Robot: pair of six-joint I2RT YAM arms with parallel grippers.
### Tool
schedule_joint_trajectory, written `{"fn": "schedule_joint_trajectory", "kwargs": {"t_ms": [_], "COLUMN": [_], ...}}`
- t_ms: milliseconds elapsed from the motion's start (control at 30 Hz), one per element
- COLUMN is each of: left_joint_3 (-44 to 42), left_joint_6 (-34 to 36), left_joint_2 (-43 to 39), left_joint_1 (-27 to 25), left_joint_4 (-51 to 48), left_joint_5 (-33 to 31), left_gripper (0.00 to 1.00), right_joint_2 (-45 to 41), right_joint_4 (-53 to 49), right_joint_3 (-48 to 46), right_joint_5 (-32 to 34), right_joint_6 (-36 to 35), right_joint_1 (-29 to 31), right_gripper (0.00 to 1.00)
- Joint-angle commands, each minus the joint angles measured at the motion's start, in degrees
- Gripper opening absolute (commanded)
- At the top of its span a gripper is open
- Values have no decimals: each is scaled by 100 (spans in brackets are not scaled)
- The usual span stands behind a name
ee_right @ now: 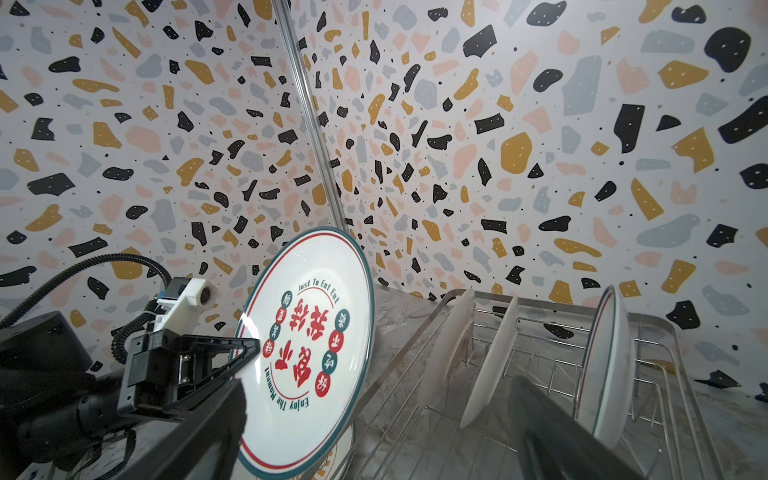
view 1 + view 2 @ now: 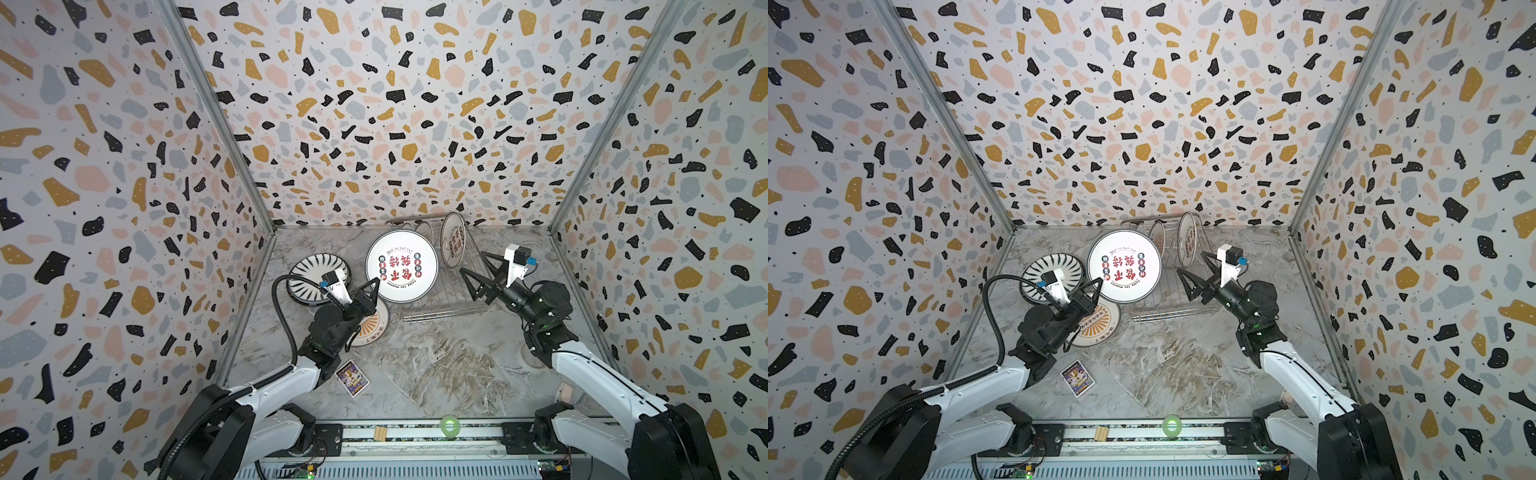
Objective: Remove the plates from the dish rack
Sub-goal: 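Grasp the red-lettered plate rim with the left gripper while the right gripper releases, then lower the red-lettered plate onto the sunburst plate with left gripper while right withdraws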
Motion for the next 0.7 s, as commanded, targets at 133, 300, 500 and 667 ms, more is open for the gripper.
{"fn": "schedule_joint_trajectory", "kwargs": {"t_ms": [133, 300, 500, 667], "left_joint_3": [-83, -170, -62, 89], "left_joint_6": [-815, -996, -1147, -1199], "left_joint_2": [-175, -240, -413, -507], "left_joint_1": [285, 422, 571, 735], "left_joint_4": [497, 124, -801, -1578], "left_joint_5": [-311, -623, -937, -842], "left_gripper": [0, 0, 0, 0], "right_joint_2": [66, 403, 1022, 1556], "right_joint_4": [-147, -412, -996, -1917], "right_joint_3": [316, 632, 1198, 1878], "right_joint_5": [529, 604, 718, 736], "right_joint_6": [-714, -982, -1303, -1730], "right_joint_1": [634, 1012, 1457, 1803], "right_gripper": [99, 99, 99, 99]}}
